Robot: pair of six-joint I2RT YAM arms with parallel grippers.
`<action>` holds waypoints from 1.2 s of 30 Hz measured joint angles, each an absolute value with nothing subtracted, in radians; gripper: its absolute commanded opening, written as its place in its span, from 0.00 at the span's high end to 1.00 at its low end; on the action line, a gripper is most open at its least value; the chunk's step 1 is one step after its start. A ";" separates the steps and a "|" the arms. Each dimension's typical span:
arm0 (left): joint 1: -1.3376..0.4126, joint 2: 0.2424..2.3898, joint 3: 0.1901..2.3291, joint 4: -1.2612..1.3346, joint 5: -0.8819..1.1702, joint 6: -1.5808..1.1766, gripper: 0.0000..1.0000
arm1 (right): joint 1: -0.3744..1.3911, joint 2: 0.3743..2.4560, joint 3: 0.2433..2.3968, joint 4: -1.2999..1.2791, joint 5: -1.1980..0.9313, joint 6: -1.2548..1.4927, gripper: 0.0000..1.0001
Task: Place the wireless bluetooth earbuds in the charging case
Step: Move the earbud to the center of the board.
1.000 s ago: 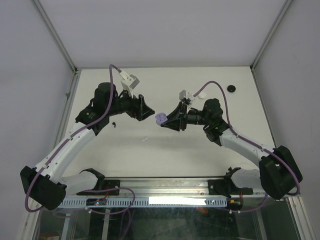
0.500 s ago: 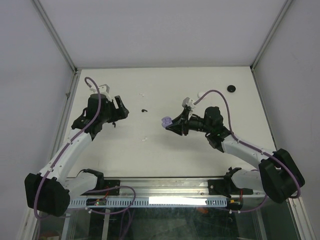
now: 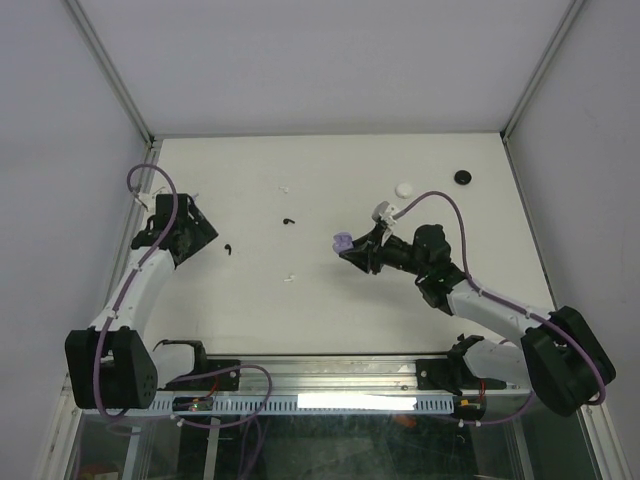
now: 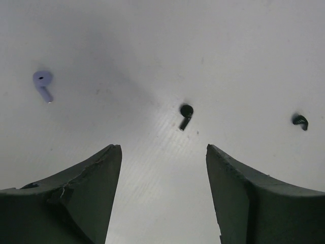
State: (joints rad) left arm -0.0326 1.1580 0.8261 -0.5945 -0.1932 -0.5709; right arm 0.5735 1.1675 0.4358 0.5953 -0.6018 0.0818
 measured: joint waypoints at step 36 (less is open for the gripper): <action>0.361 1.636 0.935 -0.551 -0.225 -0.397 0.70 | 0.705 1.135 0.433 0.555 -0.374 -0.062 1.00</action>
